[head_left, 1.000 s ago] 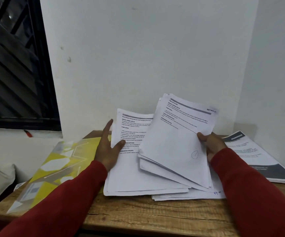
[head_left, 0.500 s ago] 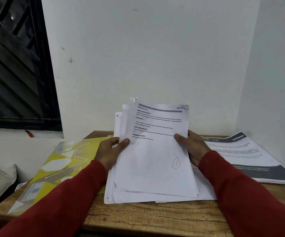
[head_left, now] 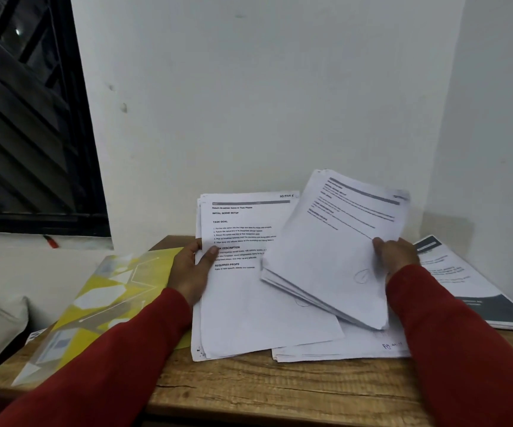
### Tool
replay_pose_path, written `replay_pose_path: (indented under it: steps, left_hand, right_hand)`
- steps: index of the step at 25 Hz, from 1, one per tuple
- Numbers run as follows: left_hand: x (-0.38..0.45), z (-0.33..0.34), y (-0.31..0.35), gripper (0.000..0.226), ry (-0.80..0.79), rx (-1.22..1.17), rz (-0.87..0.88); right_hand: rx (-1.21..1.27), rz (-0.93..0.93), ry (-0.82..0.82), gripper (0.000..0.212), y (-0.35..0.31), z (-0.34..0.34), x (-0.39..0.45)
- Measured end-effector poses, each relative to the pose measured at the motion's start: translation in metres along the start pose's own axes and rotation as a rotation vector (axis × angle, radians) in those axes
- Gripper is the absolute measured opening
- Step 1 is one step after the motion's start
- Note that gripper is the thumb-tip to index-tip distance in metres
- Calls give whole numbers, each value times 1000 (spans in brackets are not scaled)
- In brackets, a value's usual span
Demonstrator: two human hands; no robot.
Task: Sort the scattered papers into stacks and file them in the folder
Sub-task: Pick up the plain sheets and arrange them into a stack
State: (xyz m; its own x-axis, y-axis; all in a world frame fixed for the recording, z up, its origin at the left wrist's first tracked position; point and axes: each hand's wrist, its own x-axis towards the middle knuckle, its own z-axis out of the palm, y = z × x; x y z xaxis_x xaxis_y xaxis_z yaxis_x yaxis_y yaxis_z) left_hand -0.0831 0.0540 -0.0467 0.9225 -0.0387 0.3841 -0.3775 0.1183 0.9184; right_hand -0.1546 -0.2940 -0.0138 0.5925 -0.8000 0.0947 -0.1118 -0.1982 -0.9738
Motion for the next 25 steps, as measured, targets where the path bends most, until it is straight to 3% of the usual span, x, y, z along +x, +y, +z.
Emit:
replay_pose_path:
  steps: [4,10,14,19,22,25]
  left_hand:
    - [1,1,0,14,10,16,24]
    - [1,1,-1,15,19,24,29]
    - [-1,1,1,48,-49,-32,73]
    - [0,4,-3,31,-117,-48,-47]
    - [-4,5,3,29,-200,-78,-173]
    - [-3,5,-1,21,-158,-21,-119]
  right_hand:
    - [22,-7,-6,45,8,-9,10]
    - [50,-14,-25,43,10,-4,8]
    - [138,-37,-38,38,5,1,0]
    - [419,-107,-280,7,-5,26,-30]
    - [295,-219,-390,5,-1,48,-49]
    - [233,-245,-465,7,5,58,-55]
